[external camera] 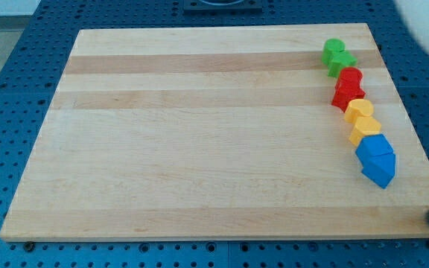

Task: Move your arm closer to the blue blocks

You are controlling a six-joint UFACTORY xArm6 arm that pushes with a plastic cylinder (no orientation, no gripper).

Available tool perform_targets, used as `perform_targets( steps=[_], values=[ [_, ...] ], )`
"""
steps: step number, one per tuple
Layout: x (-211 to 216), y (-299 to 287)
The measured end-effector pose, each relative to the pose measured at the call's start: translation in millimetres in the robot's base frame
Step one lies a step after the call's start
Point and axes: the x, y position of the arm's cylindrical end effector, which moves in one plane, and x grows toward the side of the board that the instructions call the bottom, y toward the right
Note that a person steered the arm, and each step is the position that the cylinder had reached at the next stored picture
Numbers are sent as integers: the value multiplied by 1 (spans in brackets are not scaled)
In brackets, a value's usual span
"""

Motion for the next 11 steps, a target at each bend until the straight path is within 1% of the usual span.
perform_targets(
  steps=[1, 2, 4, 6, 7, 8, 11],
  values=[
    [-13, 47],
    [-20, 48],
    [-56, 49],
    [-67, 48],
    [-80, 48],
    [-88, 40],
    [-87, -50]
  ],
)
